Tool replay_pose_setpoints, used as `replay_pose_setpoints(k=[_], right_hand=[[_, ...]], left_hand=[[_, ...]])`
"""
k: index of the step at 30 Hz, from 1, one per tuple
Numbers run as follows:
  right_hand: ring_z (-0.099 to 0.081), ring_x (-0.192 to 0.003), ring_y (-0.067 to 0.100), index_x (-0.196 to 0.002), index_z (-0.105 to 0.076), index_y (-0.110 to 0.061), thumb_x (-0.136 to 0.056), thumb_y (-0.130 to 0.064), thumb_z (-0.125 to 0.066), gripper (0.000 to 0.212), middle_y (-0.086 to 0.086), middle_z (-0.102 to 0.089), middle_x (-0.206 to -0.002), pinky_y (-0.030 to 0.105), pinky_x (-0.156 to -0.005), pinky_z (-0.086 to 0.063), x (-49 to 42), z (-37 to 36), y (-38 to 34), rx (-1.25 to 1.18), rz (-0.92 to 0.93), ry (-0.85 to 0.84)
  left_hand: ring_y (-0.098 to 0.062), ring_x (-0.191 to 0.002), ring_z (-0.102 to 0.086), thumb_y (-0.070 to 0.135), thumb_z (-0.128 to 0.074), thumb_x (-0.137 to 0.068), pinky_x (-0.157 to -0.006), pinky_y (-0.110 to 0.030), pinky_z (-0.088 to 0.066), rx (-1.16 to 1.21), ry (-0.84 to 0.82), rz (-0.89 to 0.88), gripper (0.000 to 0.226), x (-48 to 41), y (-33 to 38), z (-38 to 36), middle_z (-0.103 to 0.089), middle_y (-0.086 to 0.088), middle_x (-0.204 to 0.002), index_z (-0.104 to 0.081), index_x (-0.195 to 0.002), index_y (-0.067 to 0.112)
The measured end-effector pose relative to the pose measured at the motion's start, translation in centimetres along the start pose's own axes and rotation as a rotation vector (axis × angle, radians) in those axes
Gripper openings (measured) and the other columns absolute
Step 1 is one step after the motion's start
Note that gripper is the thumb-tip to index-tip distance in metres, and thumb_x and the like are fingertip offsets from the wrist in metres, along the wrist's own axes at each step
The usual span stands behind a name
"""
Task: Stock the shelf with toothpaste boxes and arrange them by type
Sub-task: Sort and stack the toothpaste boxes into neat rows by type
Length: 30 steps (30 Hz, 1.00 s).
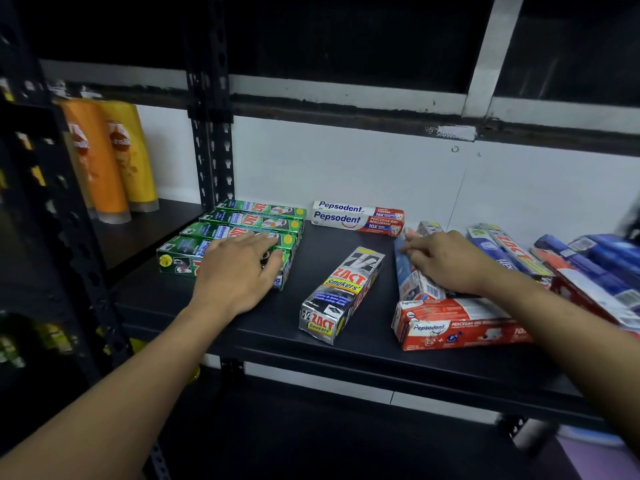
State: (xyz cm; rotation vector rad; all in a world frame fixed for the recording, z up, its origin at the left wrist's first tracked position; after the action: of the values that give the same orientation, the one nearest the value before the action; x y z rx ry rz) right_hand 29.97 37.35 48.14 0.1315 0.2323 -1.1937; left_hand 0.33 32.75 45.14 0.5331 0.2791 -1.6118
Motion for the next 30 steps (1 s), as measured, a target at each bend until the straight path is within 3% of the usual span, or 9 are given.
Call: replay_pose_setpoints(k=[5,10,12,18,27,30], right_hand=[[-0.062,-0.104,0.025,-0.107,-0.075,-0.028,-0.094,-0.033,-0.054,0.025,-0.001,-0.073,-0.110,0.036,-0.093,-0.048,-1.4,1.0,-0.4,-0.026,-0.023,0.066],[-0.061,-0.094,0.022,-0.092,-0.075,-0.024,-0.087,-0.037,-0.064,0.018,0.003,-0.074,-0.101,0.033,-0.083,-0.051,-5.2,1.1,0.0,-0.072,-0.066,0.126],[-0.060,-0.090,0.021,-0.095,-0.074,-0.022,-0.087,-0.038,-0.067,0.020,0.005,-0.073,-0.103,0.031,-0.079,-0.049,-7.2,0.6,0.4,-0.069,-0.087,0.100],[-0.058,-0.111,0.029,-0.122,-0.064,-0.016,-0.089,-0.040,-0.066,0.041,0.010,-0.064,-0.124,0.032,-0.088,-0.042,-12.2,-1.1,1.5,-0.041,-0.113,0.052],[-0.050,-0.109,0.034,-0.107,-0.057,-0.019,-0.078,-0.043,-0.077,0.042,0.014,-0.053,-0.116,0.040,-0.093,-0.043,-14.7,-2.9,2.2,0.004,-0.099,0.035],[-0.049,-0.114,0.032,-0.115,-0.054,-0.023,-0.077,-0.045,-0.077,0.050,0.009,-0.054,-0.121,0.044,-0.097,-0.041,-14.7,-2.2,2.3,0.063,-0.119,0.055]], left_hand=[[-0.013,-0.141,-0.040,0.054,-0.022,-0.098,-0.113,-0.039,-0.027,-0.021,-0.003,-0.001,0.057,0.0,-0.1,-0.3,-0.049,0.006,-0.148,-0.053,-0.141,0.030],[-0.013,-0.141,-0.039,0.051,-0.026,-0.101,-0.113,-0.040,-0.027,-0.028,-0.005,-0.005,0.052,-0.2,-0.3,-0.6,-0.049,0.007,-0.149,-0.052,-0.142,0.030],[-0.014,-0.141,-0.041,0.052,-0.026,-0.100,-0.113,-0.041,-0.028,-0.025,0.001,-0.008,0.054,-0.2,-0.3,-0.6,-0.050,0.006,-0.148,-0.053,-0.141,0.029],[-0.012,-0.140,-0.040,0.055,-0.021,-0.094,-0.112,-0.037,-0.026,-0.015,0.010,-0.004,0.061,-0.2,-0.3,-0.7,-0.051,0.009,-0.147,-0.053,-0.140,0.031],[-0.012,-0.139,-0.042,0.053,-0.021,-0.095,-0.112,-0.038,-0.026,-0.023,0.019,-0.013,0.060,-0.3,-0.3,-0.5,-0.052,0.008,-0.146,-0.054,-0.139,0.029],[-0.013,-0.140,-0.041,0.053,-0.021,-0.095,-0.112,-0.037,-0.026,-0.018,0.014,-0.012,0.061,-0.3,-0.2,-0.5,-0.051,0.008,-0.147,-0.054,-0.140,0.029]])
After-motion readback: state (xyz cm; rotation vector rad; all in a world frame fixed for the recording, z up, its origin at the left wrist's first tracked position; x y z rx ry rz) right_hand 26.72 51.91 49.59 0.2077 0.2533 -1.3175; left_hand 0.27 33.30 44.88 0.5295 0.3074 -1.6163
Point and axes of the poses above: each hand's wrist, its own x-axis away from the middle knuckle, its own z-axis out of the back of the hand, y = z × x, the point moved 8 cm from there along -x, towards the middle knuckle
